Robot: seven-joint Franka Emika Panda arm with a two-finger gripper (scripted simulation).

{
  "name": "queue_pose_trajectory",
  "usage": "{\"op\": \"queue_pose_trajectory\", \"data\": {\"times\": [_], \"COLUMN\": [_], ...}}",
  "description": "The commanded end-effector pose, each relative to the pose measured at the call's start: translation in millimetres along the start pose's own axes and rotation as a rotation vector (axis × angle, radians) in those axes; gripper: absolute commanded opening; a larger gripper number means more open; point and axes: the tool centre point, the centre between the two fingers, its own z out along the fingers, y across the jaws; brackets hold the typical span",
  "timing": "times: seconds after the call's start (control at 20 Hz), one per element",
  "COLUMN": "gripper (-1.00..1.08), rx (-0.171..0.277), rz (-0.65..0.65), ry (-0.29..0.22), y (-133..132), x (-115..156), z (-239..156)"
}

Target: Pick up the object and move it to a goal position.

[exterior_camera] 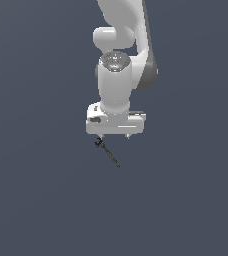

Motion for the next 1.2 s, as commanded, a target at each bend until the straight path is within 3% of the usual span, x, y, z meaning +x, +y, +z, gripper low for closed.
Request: {"op": "queue_pose_trajectory", "data": {"times": [0.0,0.5,1.15], "gripper": [1.00,1.00,1.00], "rx": [0.000,0.008,0.006], "rz": [0.000,-0.038,-0.077], "ry": [0.000,0.014,0.009], "y": [0.0,-17.3,-11.4], "x": [0.0,-2.0,-3.4], "z": [0.0,-6.0,5.4]}}
